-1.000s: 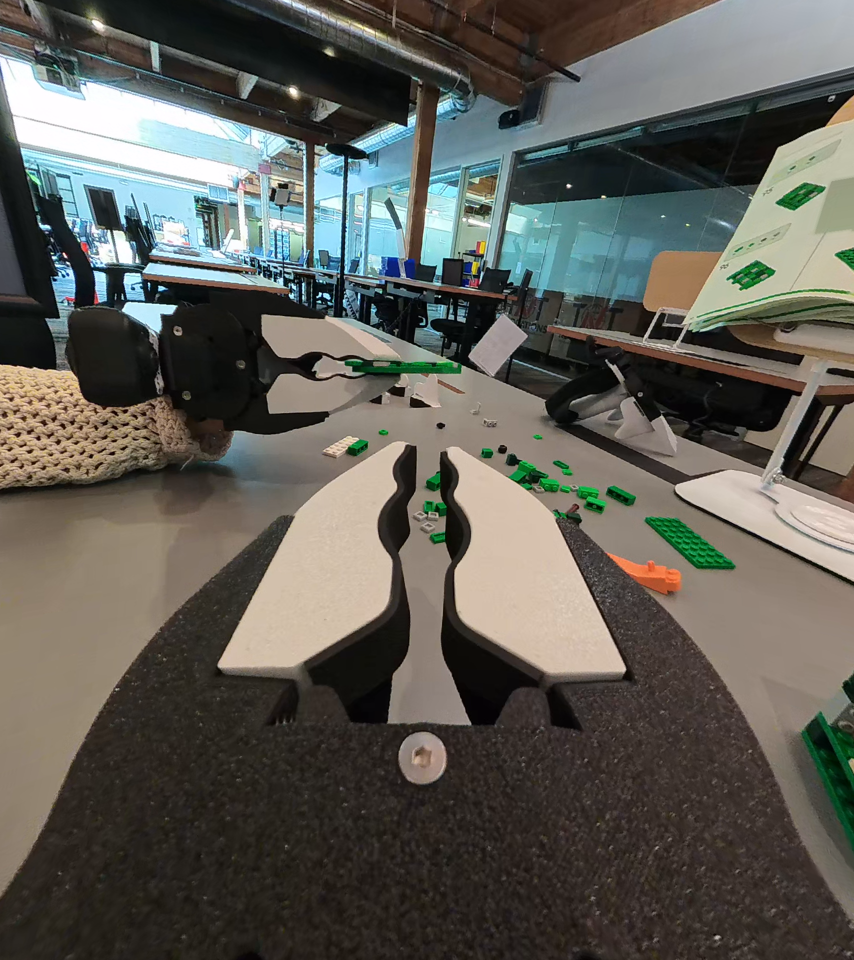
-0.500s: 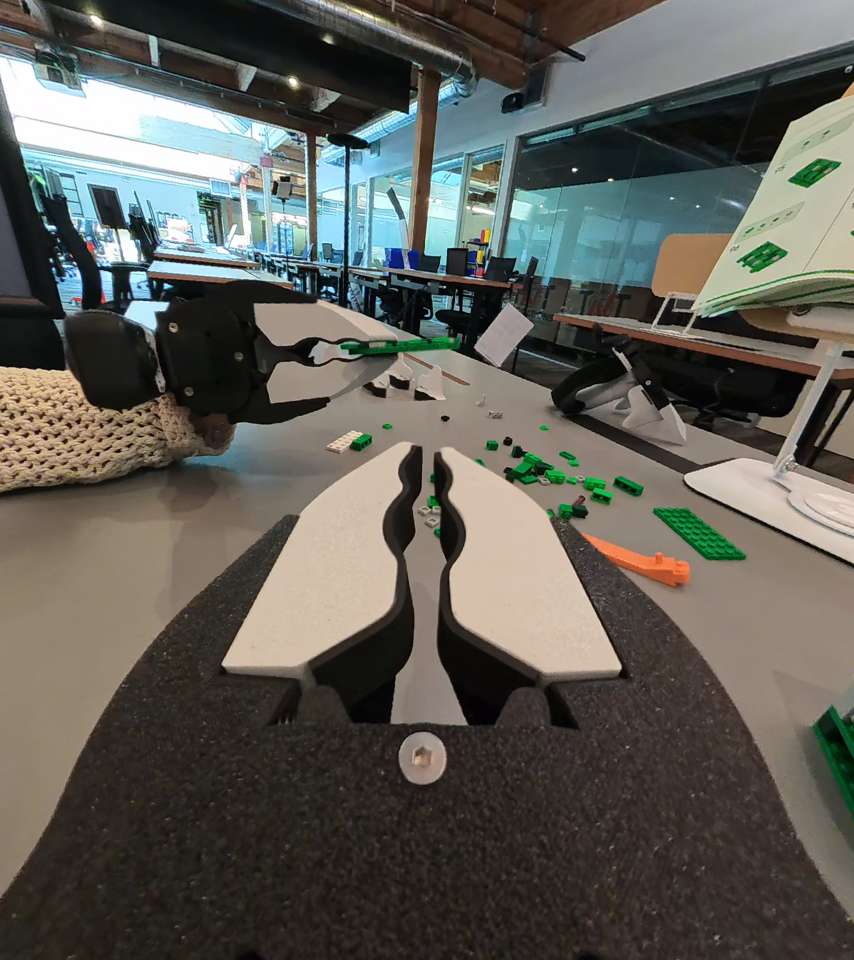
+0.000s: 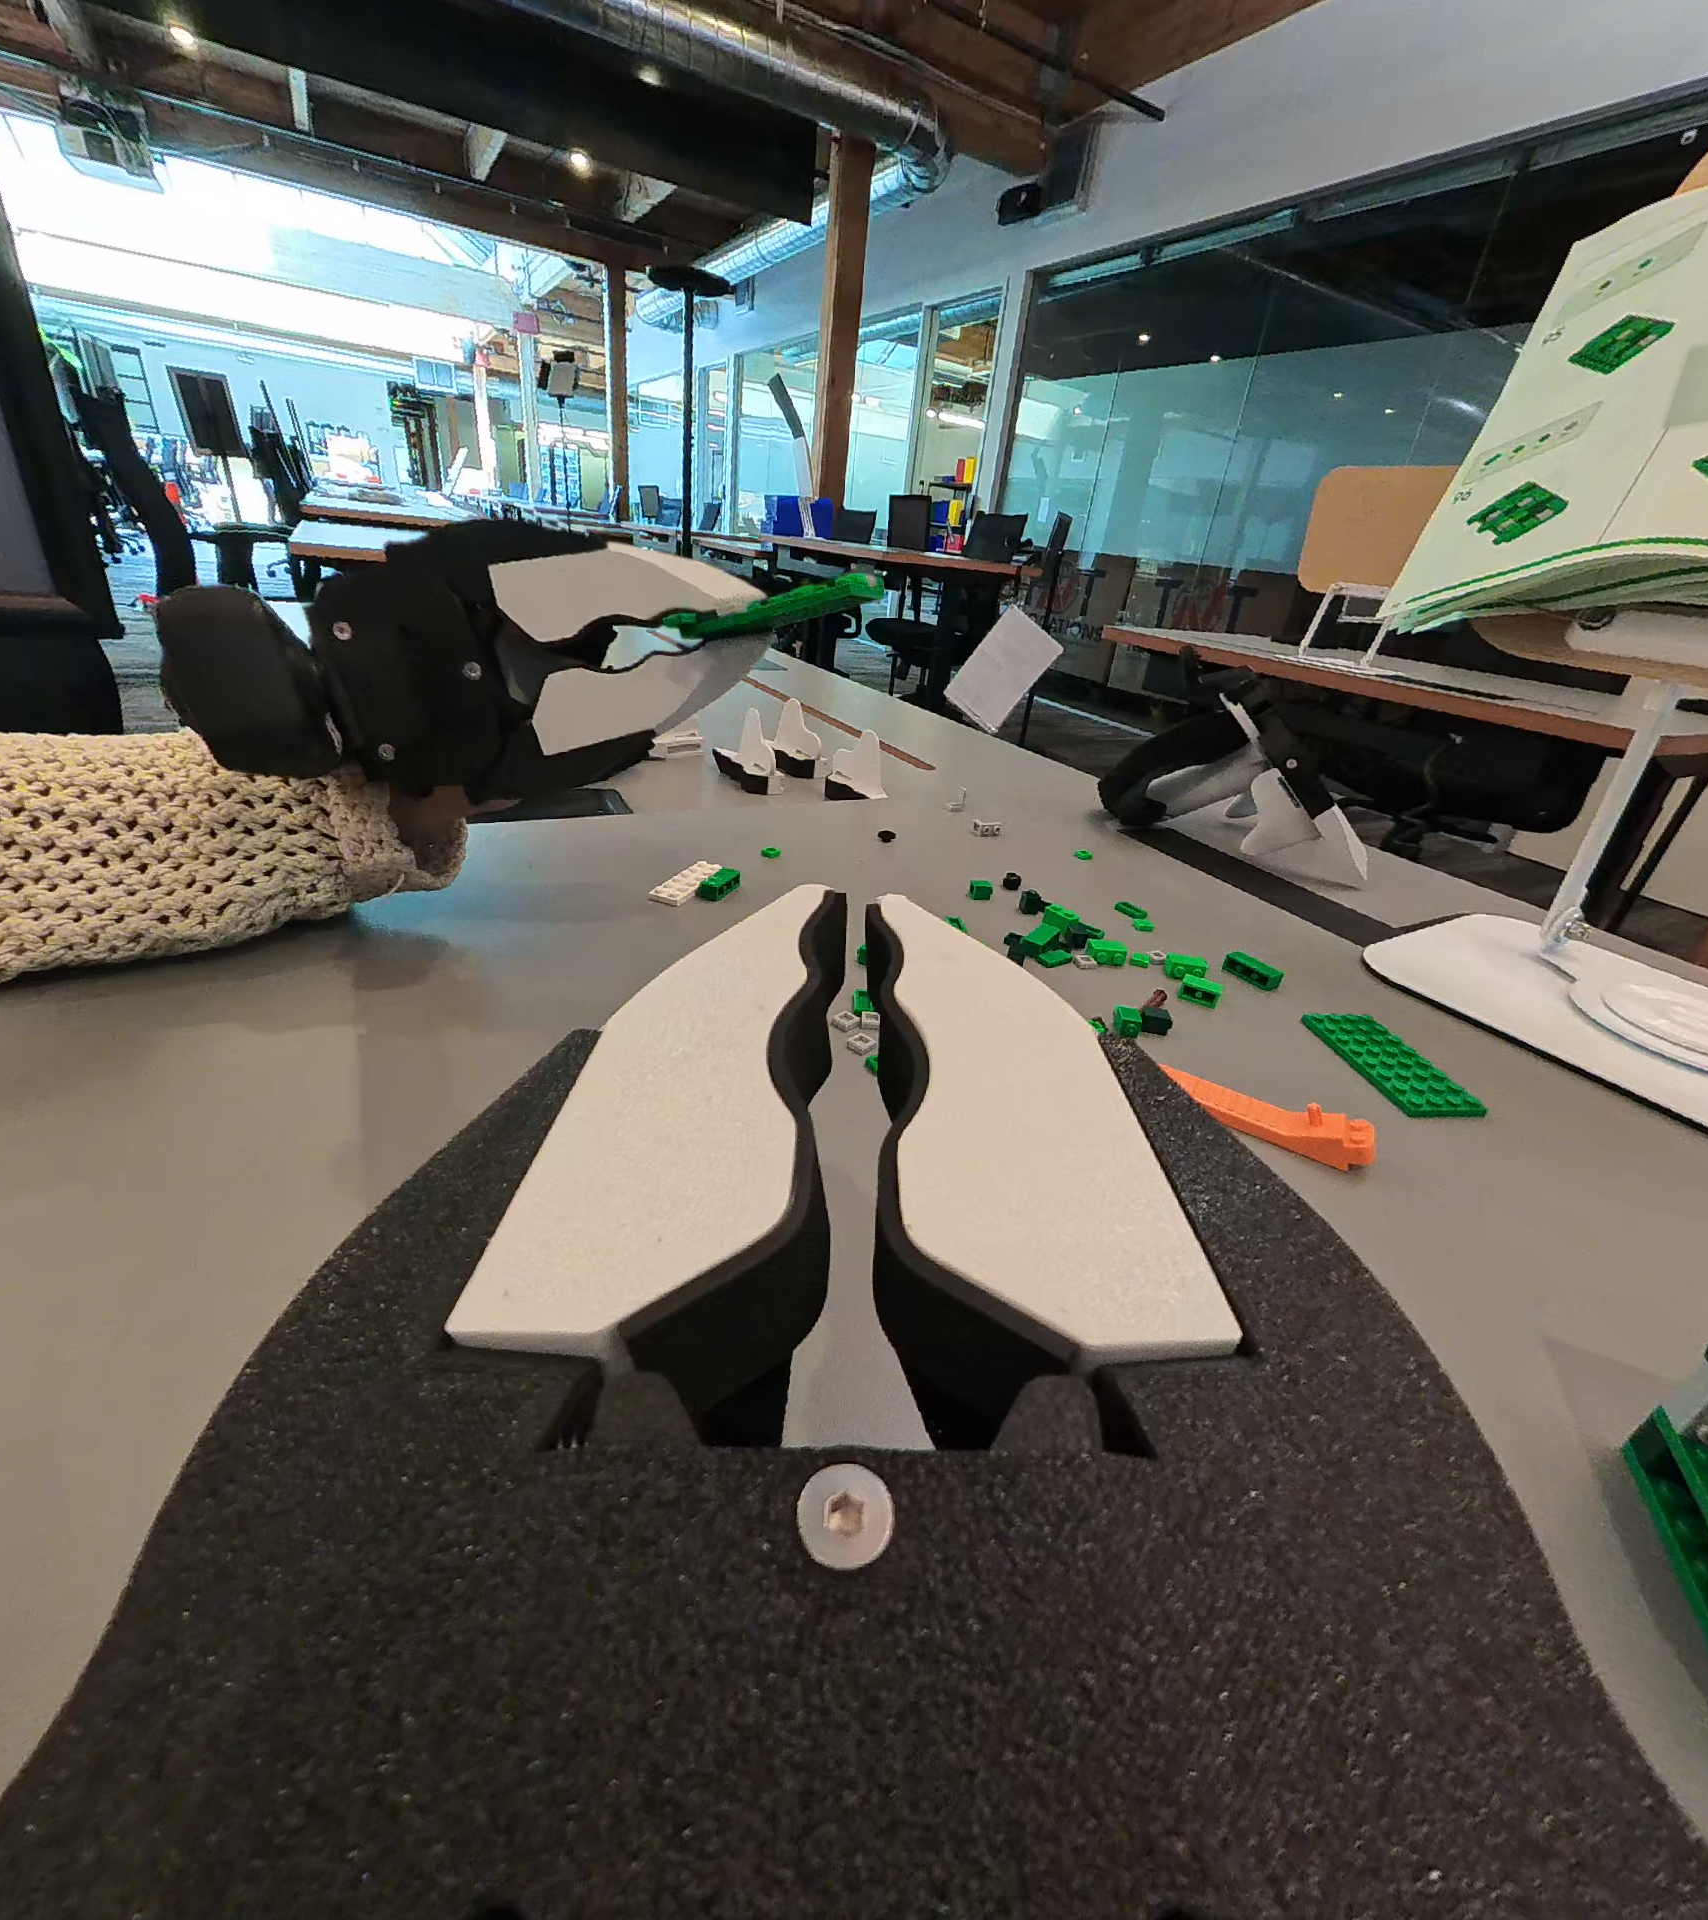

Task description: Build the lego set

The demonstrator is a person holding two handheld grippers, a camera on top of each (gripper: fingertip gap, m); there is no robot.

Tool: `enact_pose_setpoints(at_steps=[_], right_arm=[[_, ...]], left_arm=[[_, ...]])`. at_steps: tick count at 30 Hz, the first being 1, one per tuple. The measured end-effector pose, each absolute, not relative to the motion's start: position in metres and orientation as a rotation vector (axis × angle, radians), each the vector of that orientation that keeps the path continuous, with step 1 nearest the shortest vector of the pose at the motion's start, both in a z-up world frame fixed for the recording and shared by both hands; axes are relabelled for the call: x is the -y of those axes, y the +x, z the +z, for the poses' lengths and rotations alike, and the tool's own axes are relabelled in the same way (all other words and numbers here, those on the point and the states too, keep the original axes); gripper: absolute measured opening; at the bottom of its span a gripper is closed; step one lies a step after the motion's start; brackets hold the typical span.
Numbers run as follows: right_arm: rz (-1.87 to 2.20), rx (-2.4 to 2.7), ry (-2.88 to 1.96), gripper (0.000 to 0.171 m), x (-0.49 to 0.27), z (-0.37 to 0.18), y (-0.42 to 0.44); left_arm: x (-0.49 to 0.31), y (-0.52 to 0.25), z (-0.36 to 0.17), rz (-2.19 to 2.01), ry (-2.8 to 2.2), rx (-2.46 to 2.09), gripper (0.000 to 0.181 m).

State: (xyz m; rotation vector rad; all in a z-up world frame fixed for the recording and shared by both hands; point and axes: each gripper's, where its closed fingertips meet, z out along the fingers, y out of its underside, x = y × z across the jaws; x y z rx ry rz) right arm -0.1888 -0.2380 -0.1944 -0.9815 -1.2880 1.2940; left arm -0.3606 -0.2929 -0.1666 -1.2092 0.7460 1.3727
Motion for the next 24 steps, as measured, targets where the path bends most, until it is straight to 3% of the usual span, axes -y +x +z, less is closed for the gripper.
enact_pose_setpoints(at_steps=[24], right_arm=[[1.292, 1.292, -0.979, 0.003, 0.238, -0.1946, -0.1884]], left_arm=[[0.2871, -0.3523, -0.1724, 1.354, -1.218, -0.796, 0.006]])
